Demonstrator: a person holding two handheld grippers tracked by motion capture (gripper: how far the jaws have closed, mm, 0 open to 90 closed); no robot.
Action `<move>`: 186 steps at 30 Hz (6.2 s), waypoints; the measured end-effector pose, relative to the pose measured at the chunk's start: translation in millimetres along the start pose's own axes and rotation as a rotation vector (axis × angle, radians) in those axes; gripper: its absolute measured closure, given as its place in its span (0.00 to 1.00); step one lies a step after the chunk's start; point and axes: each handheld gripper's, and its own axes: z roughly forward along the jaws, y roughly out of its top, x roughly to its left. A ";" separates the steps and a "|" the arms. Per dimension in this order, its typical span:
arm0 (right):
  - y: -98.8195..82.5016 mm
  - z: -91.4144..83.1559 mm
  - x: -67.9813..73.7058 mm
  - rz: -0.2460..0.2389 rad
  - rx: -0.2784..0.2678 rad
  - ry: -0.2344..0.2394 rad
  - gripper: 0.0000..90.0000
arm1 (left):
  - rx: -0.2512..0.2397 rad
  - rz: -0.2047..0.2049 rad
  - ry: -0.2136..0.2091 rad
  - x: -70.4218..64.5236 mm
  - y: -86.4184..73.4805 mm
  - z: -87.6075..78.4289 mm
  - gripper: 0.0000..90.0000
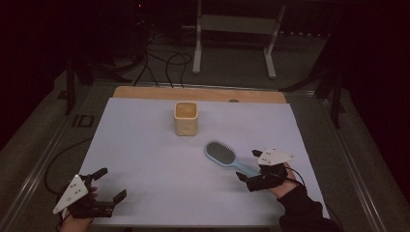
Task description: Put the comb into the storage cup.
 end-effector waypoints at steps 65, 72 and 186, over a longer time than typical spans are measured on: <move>19.8 84.5 -25.9 -0.054 0.584 0.106 0.16 | 0.009 0.005 -0.018 -3.0 0.2 2.6 0.00; 20.1 91.3 -27.4 -0.050 0.642 0.132 0.27 | 0.017 0.003 -0.020 -2.6 -0.5 2.8 0.00; 78.9 55.7 -23.6 0.043 0.103 0.046 0.78 | 0.029 -0.011 -0.037 -1.2 -2.5 4.6 0.00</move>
